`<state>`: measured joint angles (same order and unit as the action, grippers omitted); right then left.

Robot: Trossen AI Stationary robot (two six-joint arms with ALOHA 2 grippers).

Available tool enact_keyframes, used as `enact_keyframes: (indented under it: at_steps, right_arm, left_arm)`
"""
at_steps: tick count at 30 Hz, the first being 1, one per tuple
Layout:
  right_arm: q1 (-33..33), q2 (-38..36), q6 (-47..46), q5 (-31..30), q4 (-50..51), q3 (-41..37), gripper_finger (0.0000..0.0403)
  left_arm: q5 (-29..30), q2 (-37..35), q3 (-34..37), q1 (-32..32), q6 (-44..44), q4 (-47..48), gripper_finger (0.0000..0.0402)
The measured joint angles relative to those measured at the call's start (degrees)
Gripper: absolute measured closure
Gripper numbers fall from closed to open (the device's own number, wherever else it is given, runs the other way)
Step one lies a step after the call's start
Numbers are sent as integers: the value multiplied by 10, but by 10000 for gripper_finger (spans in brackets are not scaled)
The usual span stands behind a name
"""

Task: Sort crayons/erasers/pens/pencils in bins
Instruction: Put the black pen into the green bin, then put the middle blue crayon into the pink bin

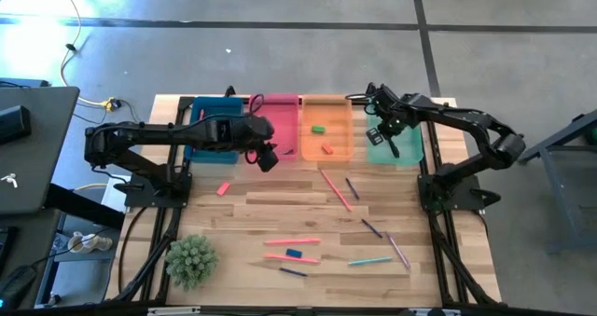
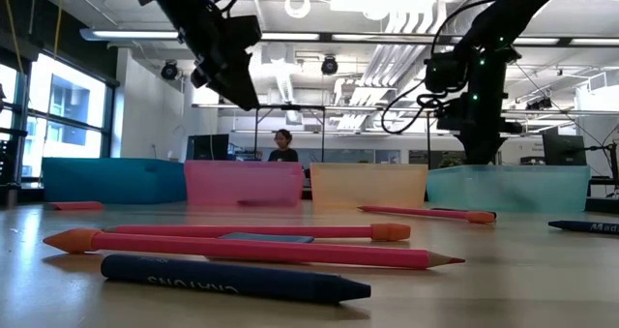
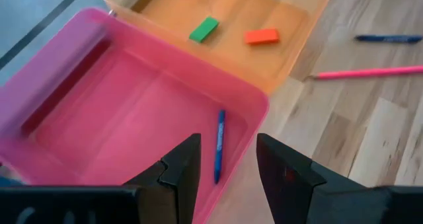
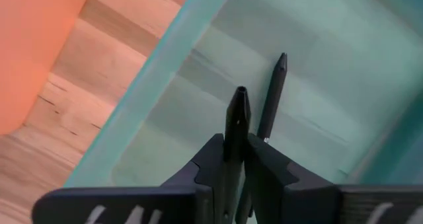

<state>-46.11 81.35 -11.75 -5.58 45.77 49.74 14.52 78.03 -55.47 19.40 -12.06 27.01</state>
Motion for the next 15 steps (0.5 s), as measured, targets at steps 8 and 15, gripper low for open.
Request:
enact_keyframes:
  at_steps: [8, 15]
  right_arm:
    - [0, 0, -6, 1, -10, 0, 296]
    - [1, -1, -45, 19, -6, 0, 255]
  left_arm:
    - [1, -3, 0, 0, 0, 25, 268]
    - [2, -3, 0, 0, -13, 97, 268]
